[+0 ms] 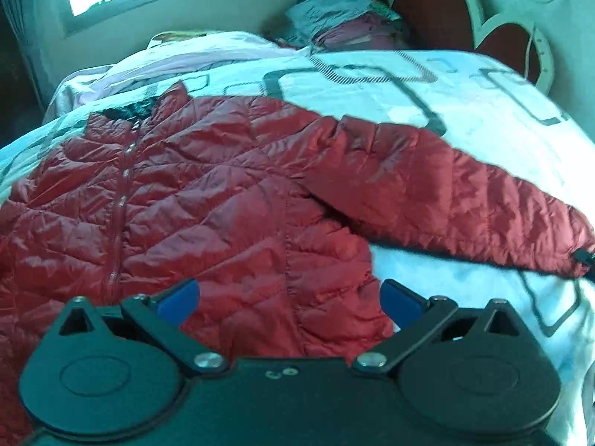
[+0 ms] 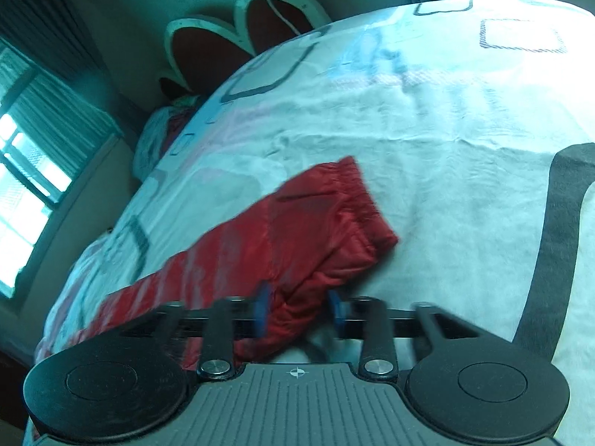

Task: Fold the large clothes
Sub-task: 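Lift the sleeve with the right tool and lay it across the jacket body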

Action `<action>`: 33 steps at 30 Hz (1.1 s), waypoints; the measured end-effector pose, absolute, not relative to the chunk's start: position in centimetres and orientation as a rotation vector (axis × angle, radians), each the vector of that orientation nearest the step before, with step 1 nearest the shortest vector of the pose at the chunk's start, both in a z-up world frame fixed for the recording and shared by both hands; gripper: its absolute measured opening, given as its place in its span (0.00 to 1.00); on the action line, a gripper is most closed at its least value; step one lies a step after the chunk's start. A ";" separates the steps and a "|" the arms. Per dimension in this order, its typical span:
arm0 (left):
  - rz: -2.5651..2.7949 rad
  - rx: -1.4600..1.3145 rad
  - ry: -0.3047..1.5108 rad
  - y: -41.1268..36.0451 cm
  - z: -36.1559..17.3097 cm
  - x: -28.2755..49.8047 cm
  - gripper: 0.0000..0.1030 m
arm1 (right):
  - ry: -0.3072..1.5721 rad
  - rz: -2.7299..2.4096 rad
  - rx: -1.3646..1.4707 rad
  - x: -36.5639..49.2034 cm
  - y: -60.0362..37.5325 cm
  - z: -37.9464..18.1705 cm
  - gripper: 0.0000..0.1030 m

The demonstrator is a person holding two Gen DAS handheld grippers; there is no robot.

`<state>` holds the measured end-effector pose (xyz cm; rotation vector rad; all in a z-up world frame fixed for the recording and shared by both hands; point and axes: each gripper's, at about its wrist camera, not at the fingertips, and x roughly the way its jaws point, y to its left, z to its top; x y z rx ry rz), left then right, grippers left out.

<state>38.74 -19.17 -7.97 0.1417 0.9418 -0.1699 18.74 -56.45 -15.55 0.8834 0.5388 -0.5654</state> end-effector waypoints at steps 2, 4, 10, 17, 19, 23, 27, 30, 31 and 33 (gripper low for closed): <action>-0.132 0.168 0.968 -18.6 -8.3 39.1 1.00 | 0.540 -0.569 0.841 19.2 -56.4 -15.1 0.12; -0.099 0.164 0.993 -17.4 -8.6 39.4 1.00 | 0.527 -0.558 0.799 19.8 -56.1 -14.3 0.05; -0.042 0.094 0.988 -11.9 -8.7 39.2 1.00 | 0.473 -0.430 0.630 23.1 -52.3 -10.6 0.04; 0.013 0.018 0.963 -4.9 -8.7 38.7 1.00 | 0.471 -0.145 0.416 28.3 -41.3 -6.5 0.04; 0.018 -0.008 0.946 -2.9 -8.5 38.5 1.00 | 0.485 -0.071 0.376 29.8 -38.0 -6.0 0.04; 0.065 -0.035 0.919 0.9 -8.3 38.3 0.99 | 0.535 0.075 0.297 32.5 -30.6 -6.0 0.04; 0.102 -0.092 0.891 4.8 -8.0 37.8 0.99 | 0.592 0.199 0.223 35.4 -23.8 -7.5 0.04; 0.108 -0.145 0.876 7.3 -7.8 37.2 0.99 | 0.633 0.273 0.187 36.5 -19.3 -8.8 0.04; 0.101 -0.156 0.873 8.0 -7.8 37.0 0.99 | 0.646 0.294 0.179 36.8 -17.9 -9.3 0.04; 0.090 -0.164 0.875 9.1 -7.8 36.7 0.98 | 0.670 0.336 0.164 37.3 -15.5 -10.4 0.04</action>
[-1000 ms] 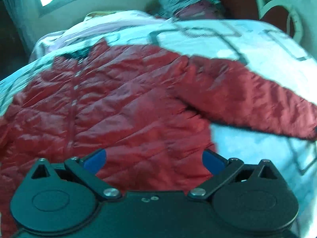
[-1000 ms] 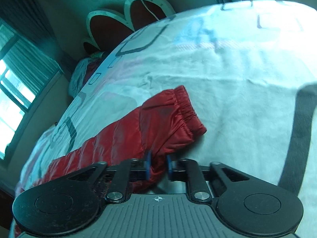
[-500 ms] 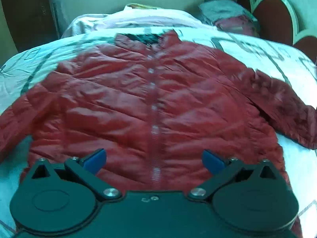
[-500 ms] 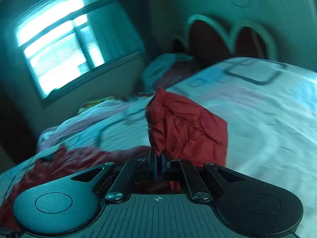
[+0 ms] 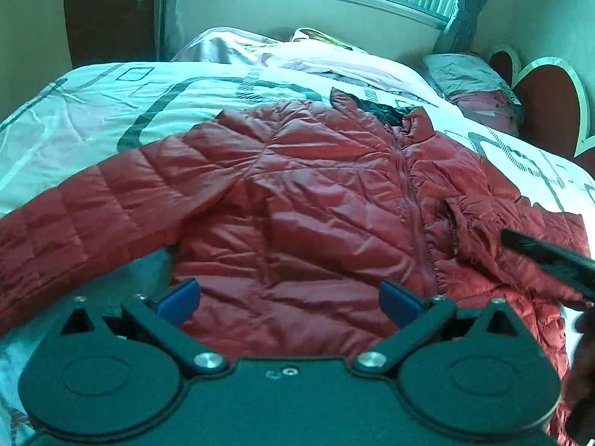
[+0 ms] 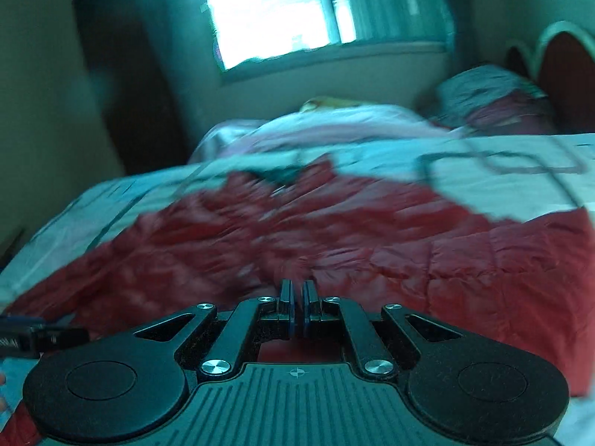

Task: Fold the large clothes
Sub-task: 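Lift the sleeve with the right tool and lay it across the jacket body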

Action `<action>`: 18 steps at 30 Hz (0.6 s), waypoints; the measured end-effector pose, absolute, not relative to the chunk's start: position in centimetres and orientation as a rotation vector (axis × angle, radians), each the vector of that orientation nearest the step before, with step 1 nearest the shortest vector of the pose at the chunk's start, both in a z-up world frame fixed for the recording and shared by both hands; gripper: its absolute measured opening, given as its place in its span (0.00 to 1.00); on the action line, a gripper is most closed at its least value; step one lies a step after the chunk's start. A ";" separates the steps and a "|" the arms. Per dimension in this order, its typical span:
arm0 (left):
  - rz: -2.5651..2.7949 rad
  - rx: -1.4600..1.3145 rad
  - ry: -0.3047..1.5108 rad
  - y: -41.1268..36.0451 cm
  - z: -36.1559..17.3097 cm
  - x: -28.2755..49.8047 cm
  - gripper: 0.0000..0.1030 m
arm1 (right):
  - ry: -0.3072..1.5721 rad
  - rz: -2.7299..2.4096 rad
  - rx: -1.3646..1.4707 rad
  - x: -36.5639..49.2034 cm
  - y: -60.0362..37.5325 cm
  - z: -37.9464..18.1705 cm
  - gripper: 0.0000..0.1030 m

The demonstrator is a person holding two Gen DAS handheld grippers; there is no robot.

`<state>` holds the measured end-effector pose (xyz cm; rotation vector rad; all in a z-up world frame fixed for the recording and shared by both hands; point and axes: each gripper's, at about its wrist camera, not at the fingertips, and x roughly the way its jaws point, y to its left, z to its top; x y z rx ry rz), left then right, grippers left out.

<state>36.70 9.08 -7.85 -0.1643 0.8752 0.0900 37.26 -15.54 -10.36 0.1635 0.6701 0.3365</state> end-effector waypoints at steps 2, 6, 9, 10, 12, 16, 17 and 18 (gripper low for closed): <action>0.078 -0.168 0.878 10.0 -7.9 36.5 0.95 | 0.690 0.375 0.136 37.7 -13.1 -11.5 0.04; 0.037 -0.211 0.866 11.3 -7.9 36.2 0.90 | 0.729 0.410 0.101 38.6 -9.8 -13.4 0.04; 0.003 -0.218 0.842 10.9 -7.6 36.7 0.95 | 0.663 0.325 0.093 37.2 -10.1 -12.4 0.04; -0.026 -0.227 0.839 10.4 -7.6 37.1 0.94 | 0.662 0.302 0.088 37.0 -10.6 -12.2 0.05; -0.120 -0.265 0.835 8.8 -8.1 38.3 0.87 | 0.652 0.241 0.080 36.5 -12.3 -11.9 0.05; -0.276 -0.324 0.865 3.9 -9.6 41.9 0.78 | 0.631 0.049 0.134 35.2 -18.3 -11.4 0.41; -0.298 -0.322 0.873 2.7 -10.0 42.6 0.77 | 0.616 0.000 0.142 34.6 -19.9 -11.2 0.55; -0.324 -0.321 0.876 1.6 -10.4 43.4 0.75 | 0.603 -0.038 0.147 34.0 -21.4 -11.0 0.62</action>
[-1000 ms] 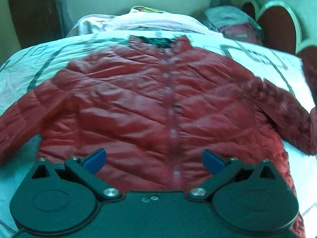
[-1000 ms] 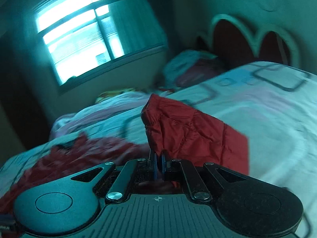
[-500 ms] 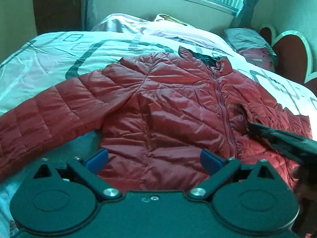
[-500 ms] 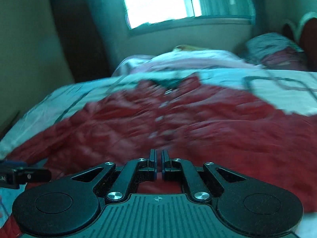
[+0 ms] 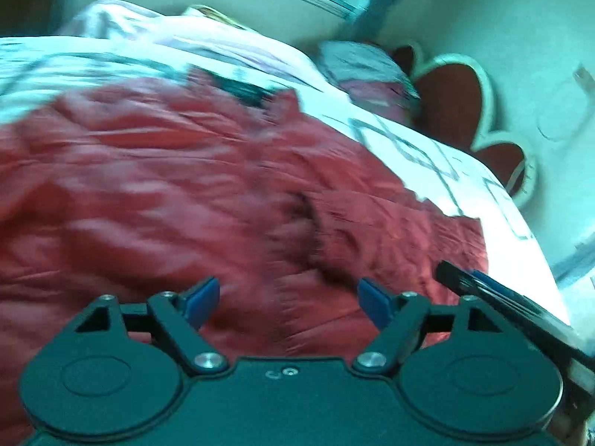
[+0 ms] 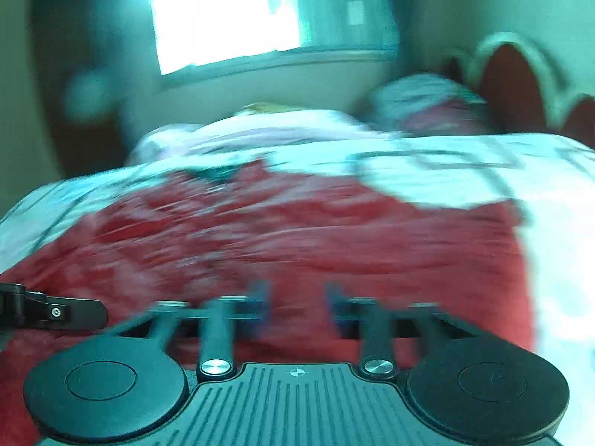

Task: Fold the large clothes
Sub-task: 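Lift the sleeve with the right tool and lay it across the jacket body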

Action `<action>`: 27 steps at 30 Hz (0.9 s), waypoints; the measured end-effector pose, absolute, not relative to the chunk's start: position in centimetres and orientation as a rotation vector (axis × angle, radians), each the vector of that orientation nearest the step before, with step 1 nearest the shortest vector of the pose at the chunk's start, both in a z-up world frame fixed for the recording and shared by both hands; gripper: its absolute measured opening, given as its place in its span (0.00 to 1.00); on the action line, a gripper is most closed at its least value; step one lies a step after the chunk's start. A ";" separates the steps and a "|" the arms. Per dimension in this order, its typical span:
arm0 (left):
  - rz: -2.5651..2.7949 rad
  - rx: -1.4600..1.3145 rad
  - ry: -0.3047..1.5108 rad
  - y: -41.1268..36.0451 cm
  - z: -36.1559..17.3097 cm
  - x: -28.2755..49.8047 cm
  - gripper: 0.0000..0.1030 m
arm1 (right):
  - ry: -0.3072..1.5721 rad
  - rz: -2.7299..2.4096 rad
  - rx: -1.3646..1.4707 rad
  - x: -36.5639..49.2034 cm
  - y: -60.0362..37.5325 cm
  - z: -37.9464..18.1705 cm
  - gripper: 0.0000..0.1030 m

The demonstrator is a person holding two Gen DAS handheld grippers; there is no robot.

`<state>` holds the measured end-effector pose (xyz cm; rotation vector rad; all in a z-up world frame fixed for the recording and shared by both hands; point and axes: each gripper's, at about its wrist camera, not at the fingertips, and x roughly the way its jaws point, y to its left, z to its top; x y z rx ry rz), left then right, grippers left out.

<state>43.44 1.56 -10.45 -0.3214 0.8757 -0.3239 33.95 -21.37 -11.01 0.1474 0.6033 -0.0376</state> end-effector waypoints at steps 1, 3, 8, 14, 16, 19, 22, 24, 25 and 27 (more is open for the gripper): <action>-0.344 -0.326 0.880 0.5 -11.0 44.3 0.71 | 0.604 -0.059 0.160 33.4 -22.8 -10.9 0.62; -0.364 -0.331 0.914 -1.4 -12.1 46.1 0.61 | 0.601 -0.096 0.200 32.3 -25.5 -10.9 0.62; -0.363 -0.290 0.948 -4.2 -13.7 48.8 0.21 | 0.650 -0.154 0.264 30.5 -29.3 -11.5 0.48; -0.349 -0.265 0.838 -3.2 -11.9 48.5 0.15 | 0.736 -0.113 0.314 30.7 -30.7 -13.1 0.48; -0.322 -0.271 0.792 -1.7 -10.7 48.0 0.15 | 0.754 -0.092 0.310 31.1 -30.3 -13.5 0.48; -0.253 -0.291 0.737 2.1 -9.1 47.0 0.15 | 0.752 -0.071 0.293 32.1 -29.3 -13.6 0.48; -0.168 -0.293 0.713 6.3 -8.5 45.7 0.15 | 0.752 -0.058 0.268 33.5 -28.6 -13.7 0.48; -0.125 -0.304 0.722 8.2 -8.9 45.0 0.15 | 0.752 -0.059 0.246 34.4 -28.2 -13.9 0.48; -0.103 -0.310 0.727 9.0 -9.2 44.7 0.15 | 0.754 -0.067 0.232 34.8 -28.1 -14.0 0.48; -0.068 -0.330 0.735 10.3 -9.6 44.2 0.15 | 0.765 -0.084 0.216 36.0 -27.9 -14.3 0.48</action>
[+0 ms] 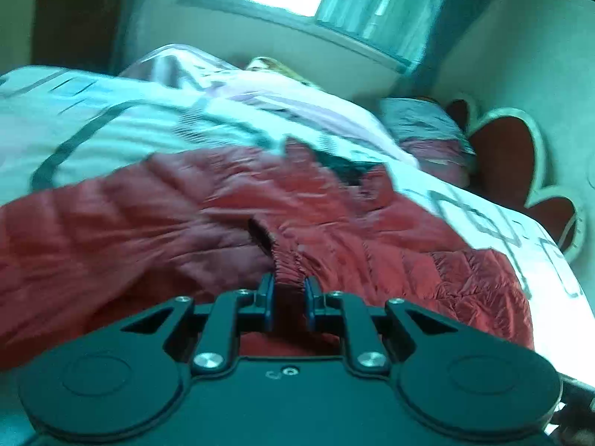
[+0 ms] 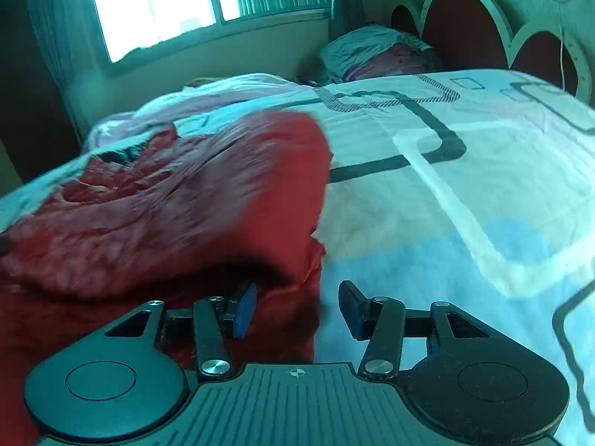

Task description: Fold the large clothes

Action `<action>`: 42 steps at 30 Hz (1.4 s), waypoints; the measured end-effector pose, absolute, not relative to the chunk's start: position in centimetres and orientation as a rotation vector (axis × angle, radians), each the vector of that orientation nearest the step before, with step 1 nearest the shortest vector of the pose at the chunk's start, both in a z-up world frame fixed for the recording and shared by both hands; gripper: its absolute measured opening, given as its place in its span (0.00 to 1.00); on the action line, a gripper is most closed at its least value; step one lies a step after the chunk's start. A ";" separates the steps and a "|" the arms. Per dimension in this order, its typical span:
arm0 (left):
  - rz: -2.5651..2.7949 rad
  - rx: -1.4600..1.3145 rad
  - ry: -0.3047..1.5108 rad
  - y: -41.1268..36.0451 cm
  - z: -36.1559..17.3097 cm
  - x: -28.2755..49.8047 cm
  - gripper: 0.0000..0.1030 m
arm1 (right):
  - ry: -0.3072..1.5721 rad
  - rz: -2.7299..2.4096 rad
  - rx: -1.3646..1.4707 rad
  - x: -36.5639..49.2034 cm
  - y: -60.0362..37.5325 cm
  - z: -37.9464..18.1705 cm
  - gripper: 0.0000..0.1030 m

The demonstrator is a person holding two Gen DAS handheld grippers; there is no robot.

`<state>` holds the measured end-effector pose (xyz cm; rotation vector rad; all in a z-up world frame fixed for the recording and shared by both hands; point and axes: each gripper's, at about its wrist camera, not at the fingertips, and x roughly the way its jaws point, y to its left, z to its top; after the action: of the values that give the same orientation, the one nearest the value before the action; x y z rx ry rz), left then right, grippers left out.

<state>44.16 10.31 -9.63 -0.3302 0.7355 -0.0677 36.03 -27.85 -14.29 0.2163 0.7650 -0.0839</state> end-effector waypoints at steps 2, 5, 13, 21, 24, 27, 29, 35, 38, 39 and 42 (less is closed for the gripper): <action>-0.045 -0.338 0.734 11.2 -9.9 43.4 0.15 | 0.765 -0.088 0.210 36.7 -27.8 -14.3 0.48; -0.028 -0.353 0.735 12.5 -10.3 42.6 0.15 | 0.764 -0.063 0.204 36.9 -27.8 -14.2 0.16; -0.004 -0.325 0.777 13.2 -11.8 42.9 0.15 | 0.810 -0.074 0.148 37.0 -28.1 -15.2 0.10; -0.021 -0.318 0.792 13.4 -12.4 43.0 0.15 | 0.711 -0.076 0.115 35.6 -29.5 -11.9 0.11; -0.005 -0.300 0.766 13.3 -11.8 42.8 0.15 | 0.797 -0.068 0.164 36.6 -30.2 -13.7 0.11; 0.010 -0.290 0.748 13.9 -11.3 42.9 0.15 | 0.726 -0.071 0.211 36.0 -30.2 -13.4 0.11; 0.004 -0.276 0.764 13.9 -11.4 43.1 0.15 | 0.682 -0.084 0.232 36.2 -30.0 -13.1 0.11; 0.008 -0.267 0.805 13.8 -12.2 42.8 0.19 | 0.795 -0.010 0.221 39.4 -29.6 -15.5 0.39; 0.051 -0.214 0.788 13.9 -11.6 42.2 0.50 | 0.765 -0.005 0.266 38.5 -30.7 -14.3 0.38; 0.056 -0.201 0.768 14.0 -11.4 42.1 0.61 | 0.738 -0.008 0.283 38.2 -31.1 -13.8 0.39; 0.046 -0.210 0.741 14.6 -10.8 43.0 0.61 | 0.687 -0.017 0.318 39.1 -31.9 -12.7 0.39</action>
<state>42.98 14.58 -10.78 -0.2097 0.7406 0.0456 39.07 -31.94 -12.71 0.3176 0.6870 -0.0170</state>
